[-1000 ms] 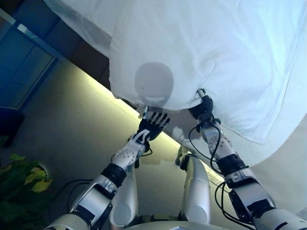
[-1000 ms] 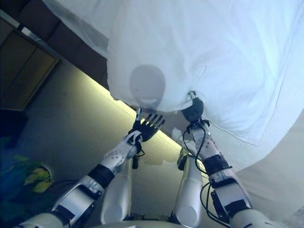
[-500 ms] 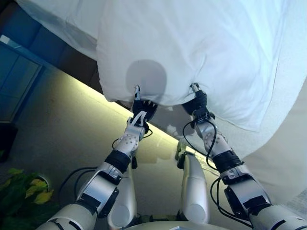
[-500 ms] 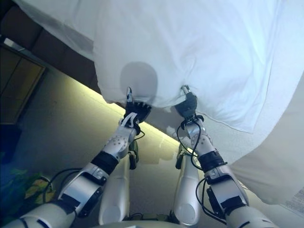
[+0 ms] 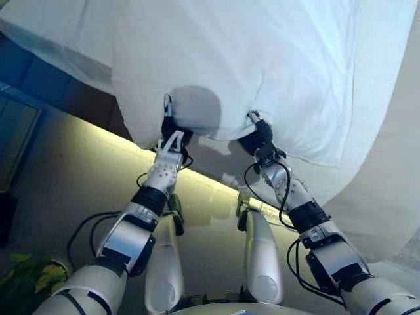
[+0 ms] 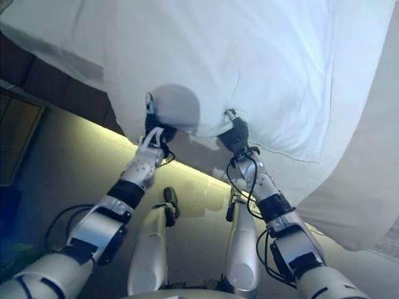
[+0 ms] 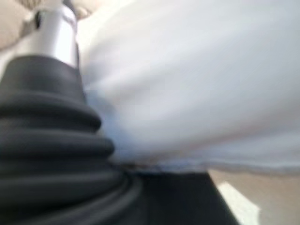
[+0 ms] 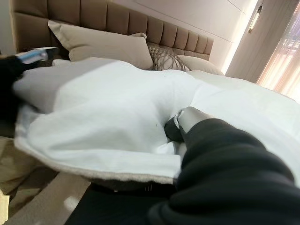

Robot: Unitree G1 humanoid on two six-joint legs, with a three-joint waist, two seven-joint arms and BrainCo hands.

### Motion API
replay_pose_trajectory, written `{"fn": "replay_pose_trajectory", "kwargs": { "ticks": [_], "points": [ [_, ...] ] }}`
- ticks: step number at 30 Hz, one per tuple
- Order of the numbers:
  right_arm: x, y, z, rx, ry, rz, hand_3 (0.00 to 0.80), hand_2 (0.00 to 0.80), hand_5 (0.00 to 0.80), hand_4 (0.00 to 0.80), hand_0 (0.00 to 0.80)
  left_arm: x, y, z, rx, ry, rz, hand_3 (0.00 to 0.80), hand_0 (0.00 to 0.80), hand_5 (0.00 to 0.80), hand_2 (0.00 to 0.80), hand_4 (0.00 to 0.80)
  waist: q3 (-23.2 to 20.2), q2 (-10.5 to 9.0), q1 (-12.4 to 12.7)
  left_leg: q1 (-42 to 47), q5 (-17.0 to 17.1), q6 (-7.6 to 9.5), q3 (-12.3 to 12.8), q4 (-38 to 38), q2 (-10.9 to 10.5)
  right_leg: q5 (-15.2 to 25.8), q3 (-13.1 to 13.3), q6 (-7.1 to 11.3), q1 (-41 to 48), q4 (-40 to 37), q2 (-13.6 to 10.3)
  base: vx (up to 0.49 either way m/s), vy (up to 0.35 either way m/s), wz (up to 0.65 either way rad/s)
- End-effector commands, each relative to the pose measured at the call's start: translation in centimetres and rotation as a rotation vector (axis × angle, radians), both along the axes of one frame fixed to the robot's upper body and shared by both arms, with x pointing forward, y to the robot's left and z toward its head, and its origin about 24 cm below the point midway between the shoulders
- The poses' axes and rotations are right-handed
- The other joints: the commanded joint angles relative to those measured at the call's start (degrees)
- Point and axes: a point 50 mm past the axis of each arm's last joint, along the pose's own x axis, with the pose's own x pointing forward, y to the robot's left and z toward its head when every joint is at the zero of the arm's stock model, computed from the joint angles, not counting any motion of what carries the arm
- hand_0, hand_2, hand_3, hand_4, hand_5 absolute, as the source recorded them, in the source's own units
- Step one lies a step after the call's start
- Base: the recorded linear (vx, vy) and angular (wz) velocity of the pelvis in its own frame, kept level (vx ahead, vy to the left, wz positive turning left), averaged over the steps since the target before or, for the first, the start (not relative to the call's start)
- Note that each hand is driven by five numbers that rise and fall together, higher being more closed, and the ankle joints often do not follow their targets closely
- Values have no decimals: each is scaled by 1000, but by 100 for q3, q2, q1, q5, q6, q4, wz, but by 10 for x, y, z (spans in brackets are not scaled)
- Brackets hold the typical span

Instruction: Make the bed neatly

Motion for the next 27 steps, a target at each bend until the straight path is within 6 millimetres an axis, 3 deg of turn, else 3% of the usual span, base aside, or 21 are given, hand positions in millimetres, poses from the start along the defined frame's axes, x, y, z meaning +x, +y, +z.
{"fn": "replay_pose_trajectory", "kwargs": {
  "ticks": [1,2,8,14,18,22,24,25,27],
  "points": [
    [-1,-12,30,9,-155,23,800,800,800,800,800,17,14,47,-83,-147,79,185,185,185,185,185,-167,245,-132,-232,610,-455,-138,-212,235,410,26,403,250,-378,-484,-12,55,-10],
    [-2,-14,29,12,-156,20,800,800,800,800,800,17,15,48,-88,-154,84,800,800,800,800,800,-152,252,-139,-223,622,-461,-124,-240,234,417,29,404,265,-422,-484,-14,36,-14],
    [-8,-13,20,24,-157,-9,800,800,800,800,800,15,10,50,-88,-188,84,800,800,800,800,800,-58,216,-140,-171,605,-474,-134,-256,205,464,-35,430,424,-554,-530,-3,-23,-6],
    [-9,-24,-4,102,-97,-126,800,800,800,800,800,6,-3,45,-35,-235,28,800,800,800,800,800,40,196,38,-197,521,-442,-250,-191,120,480,-151,466,525,-546,-598,8,-77,2],
    [-8,-39,-29,113,-21,-229,800,800,800,800,800,1,-4,44,-6,-260,11,800,800,800,800,800,118,258,151,-242,481,-389,-338,-153,36,472,-189,472,513,-460,-627,-3,-50,9],
    [-13,-60,-73,217,119,-304,800,800,800,800,800,-4,-1,46,116,-309,6,800,800,800,800,800,252,358,302,-323,597,-293,-389,-158,-60,616,-294,421,489,-461,-697,-81,-42,12],
    [-18,-79,-96,290,179,-358,424,424,424,424,424,-8,2,44,184,-328,-6,800,800,800,800,800,276,440,406,-302,581,-285,-435,-196,-106,599,-340,430,532,-456,-715,5,-52,8],
    [-20,-89,-104,334,203,-388,0,0,0,0,0,-9,3,42,207,-338,-14,800,800,800,800,800,291,482,452,-299,573,-287,-458,-199,-124,578,-356,434,546,-433,-723,11,-40,5],
    [-24,-113,-111,402,231,-455,0,0,0,0,0,-12,7,40,215,-351,-27,800,800,800,800,800,310,591,529,-295,574,-296,-490,-211,-152,536,-383,439,559,-376,-757,9,9,7]
  ]
}}
